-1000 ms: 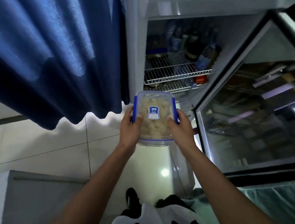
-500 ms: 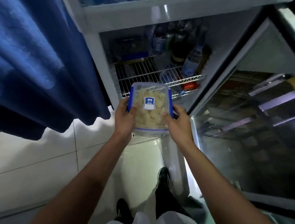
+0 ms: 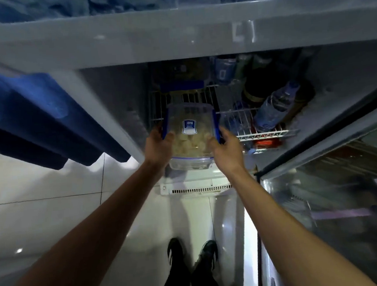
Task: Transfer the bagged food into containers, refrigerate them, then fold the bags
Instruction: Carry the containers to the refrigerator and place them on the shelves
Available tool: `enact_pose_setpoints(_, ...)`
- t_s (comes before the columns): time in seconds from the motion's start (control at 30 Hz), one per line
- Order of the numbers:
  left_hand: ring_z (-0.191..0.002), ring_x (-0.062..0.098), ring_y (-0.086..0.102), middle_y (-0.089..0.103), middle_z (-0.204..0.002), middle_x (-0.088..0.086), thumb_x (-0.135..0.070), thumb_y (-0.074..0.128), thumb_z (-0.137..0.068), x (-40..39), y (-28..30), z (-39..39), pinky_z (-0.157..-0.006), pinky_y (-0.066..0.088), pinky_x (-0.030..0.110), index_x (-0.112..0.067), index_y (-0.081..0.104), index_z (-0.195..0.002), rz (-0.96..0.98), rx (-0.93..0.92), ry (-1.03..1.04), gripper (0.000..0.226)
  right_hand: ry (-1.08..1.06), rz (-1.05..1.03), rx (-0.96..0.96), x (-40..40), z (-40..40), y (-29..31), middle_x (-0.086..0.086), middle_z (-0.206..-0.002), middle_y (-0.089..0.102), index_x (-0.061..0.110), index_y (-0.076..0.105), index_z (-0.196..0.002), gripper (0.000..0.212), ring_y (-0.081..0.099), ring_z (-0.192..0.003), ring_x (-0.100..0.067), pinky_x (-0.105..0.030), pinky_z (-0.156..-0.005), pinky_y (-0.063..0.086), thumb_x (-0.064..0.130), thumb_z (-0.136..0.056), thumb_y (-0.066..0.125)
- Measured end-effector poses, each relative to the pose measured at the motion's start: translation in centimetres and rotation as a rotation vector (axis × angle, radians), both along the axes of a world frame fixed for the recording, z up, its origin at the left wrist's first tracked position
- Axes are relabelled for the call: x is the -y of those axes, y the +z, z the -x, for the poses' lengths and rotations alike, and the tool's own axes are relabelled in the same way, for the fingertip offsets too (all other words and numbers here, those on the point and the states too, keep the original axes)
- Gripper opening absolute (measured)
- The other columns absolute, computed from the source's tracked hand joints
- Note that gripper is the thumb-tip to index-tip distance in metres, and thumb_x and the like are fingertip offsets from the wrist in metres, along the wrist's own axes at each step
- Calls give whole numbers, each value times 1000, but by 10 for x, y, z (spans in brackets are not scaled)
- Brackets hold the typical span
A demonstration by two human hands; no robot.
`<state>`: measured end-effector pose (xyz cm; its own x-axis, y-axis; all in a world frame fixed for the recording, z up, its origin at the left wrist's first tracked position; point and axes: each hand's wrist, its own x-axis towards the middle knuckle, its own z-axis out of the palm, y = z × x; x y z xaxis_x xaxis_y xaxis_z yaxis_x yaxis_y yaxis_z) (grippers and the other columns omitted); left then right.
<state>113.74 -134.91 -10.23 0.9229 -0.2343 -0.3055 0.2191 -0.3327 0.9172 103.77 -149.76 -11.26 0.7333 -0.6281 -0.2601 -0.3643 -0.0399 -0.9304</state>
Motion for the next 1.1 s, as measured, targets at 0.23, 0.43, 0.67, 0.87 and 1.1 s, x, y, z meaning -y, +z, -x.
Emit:
enact_pose_setpoints(0.23,-115,20,66,71,-124,-1,-14,51,-91,-7,-24,-38,-105,51,45,-19,60,-138,-14,41,-46,49,106,-44,-34,21,-47,-14,22,-98,64,20,43,-150,59,55,-74,15,-1,-67,42,20,-95,66)
enact_pose_setpoints(0.43,-117,28,60,57,-138,10,-21,48,-95,-24,-19,-14,-99,51,37,-15,68,-124,-386,562,-344,36,213,151,-14,8,-23,-9,16,-135,57,26,43,-150,54,55,-120,-2,-11,-99,42,35,-99,60)
enact_pose_setpoints(0.67,-127,30,55,63,-134,7,-27,58,-95,-44,-19,-18,-99,50,41,-14,65,-128,-534,944,-596,37,516,383,-94,12,-23,-3,4,-166,17,31,24,-157,77,12,-153,-13,-27,-119,21,44,-94,65)
enact_pose_setpoints(0.87,-127,34,54,52,-146,8,-23,53,-99,-37,-14,-41,-96,53,49,-16,54,-140,-691,869,-627,41,565,603,-90,12,-66,-21,-3,-162,31,18,40,-152,63,31,-148,-21,-37,-119,32,43,-97,60)
enact_pose_setpoints(1.1,-124,39,55,40,-153,10,-12,53,-97,-29,-27,-53,-95,54,50,-21,41,-147,-822,782,-721,53,593,794,-130,2,-73,-37,-9,-162,29,16,42,-150,55,30,-147,-32,-44,-114,38,29,-100,59)
